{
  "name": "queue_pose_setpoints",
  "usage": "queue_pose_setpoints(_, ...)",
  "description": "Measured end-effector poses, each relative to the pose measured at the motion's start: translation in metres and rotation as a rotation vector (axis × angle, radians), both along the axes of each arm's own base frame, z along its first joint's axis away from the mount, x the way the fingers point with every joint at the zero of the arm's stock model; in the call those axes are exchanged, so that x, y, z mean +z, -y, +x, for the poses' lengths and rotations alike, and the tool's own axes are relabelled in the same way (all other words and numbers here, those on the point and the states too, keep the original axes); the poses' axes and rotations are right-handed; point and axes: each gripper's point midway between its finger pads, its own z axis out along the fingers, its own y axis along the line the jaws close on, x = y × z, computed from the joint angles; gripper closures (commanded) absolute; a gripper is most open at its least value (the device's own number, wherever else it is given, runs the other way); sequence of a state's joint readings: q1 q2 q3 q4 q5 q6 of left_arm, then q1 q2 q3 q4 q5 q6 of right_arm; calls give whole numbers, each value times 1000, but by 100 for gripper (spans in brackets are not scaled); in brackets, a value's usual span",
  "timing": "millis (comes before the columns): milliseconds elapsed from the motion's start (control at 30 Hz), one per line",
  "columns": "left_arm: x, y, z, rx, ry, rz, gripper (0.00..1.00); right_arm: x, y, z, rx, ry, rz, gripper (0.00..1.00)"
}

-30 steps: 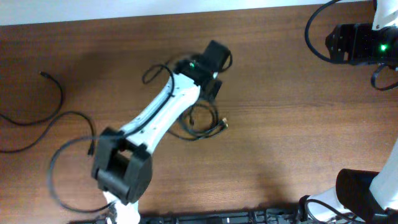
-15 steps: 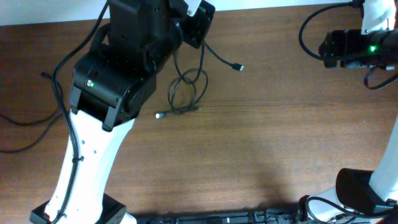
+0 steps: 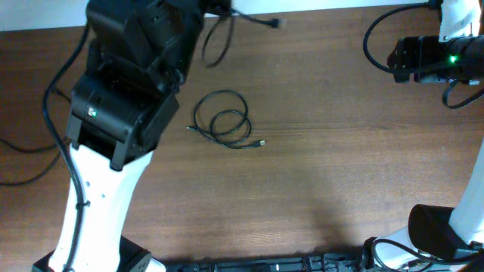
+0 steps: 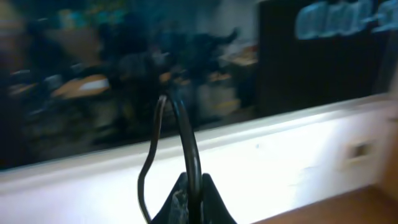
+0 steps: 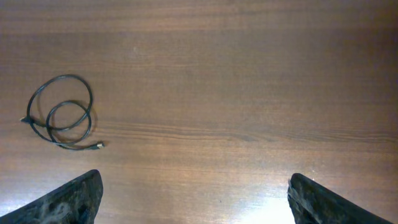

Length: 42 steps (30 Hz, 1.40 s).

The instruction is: Untangle cables

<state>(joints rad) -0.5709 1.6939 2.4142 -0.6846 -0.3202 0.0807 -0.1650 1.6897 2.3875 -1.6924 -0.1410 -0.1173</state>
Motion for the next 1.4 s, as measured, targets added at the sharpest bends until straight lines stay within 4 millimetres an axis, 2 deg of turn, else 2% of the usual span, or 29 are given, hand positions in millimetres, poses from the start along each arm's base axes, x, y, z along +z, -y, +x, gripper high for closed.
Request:
queue_pose_setpoints(133, -35, -95, 26, 303, -133, 86, 100, 0, 0, 0, 0, 0, 0, 6)
queue_pose_setpoints(233, -44, -157, 33, 457, -175, 92, 100, 0, 0, 0, -1, 0, 0, 6)
queue_pose_setpoints(367, -48, -204, 43, 509, -186, 73, 100, 0, 0, 0, 0, 0, 0, 6)
queue_pose_setpoints(467, -68, -236, 75, 574, -213, 72, 100, 0, 0, 0, 0, 0, 0, 6)
queue_pose_setpoints(600, -142, -287, 138, 658, -338, 93, 100, 0, 0, 0, 0, 0, 0, 6)
queue_pose_setpoints(633, -158, -300, 147, 680, -365, 95, 100, 0, 0, 0, 0, 0, 0, 6)
queue_pose_setpoints(767, -199, -353, 182, 760, -371, 80, 100, 0, 0, 0, 0, -1, 0, 6)
queue_pose_setpoints(833, -215, -374, 192, 789, -372, 73, 100, -1, 0, 0, 0, -3, 0, 6)
queue_pose_setpoints(933, -247, -423, 198, 858, -398, 63, 100, -1, 0, 0, 2, -4, -1, 6)
queue_pose_setpoints(967, -257, -438, 197, 879, -412, 59, 100, -1, 0, 0, 2, -4, -1, 6)
queue_pose_setpoints(1000, -279, -465, 193, 917, -449, 55, 100, -1, 0, 0, 2, -4, -1, 6)
queue_pose_setpoints(1067, -299, -493, 186, 958, -482, 48, 100, -1, 0, 0, 3, -4, -1, 6)
queue_pose_setpoints(1100, -310, -509, 182, 975, -500, 41, 97, -1, 0, 0, 3, -4, -1, 6)
queue_pose_setpoints(1133, -316, -518, 179, 974, -509, 33, 69, -1, 0, 0, 3, -4, -1, 6)
queue_pose_setpoints(1167, -318, -528, 175, 965, -513, 18, 1, -1, 0, 0, 2, -4, -1, 6)
queue_pose_setpoints(1267, -322, -541, 169, 910, -521, -19, 1, -2, 0, 0, 3, -5, -1, 6)
queue_pose_setpoints(1400, -348, -520, 165, 812, -635, -53, 1, -2, 0, 0, 3, -5, -1, 6)
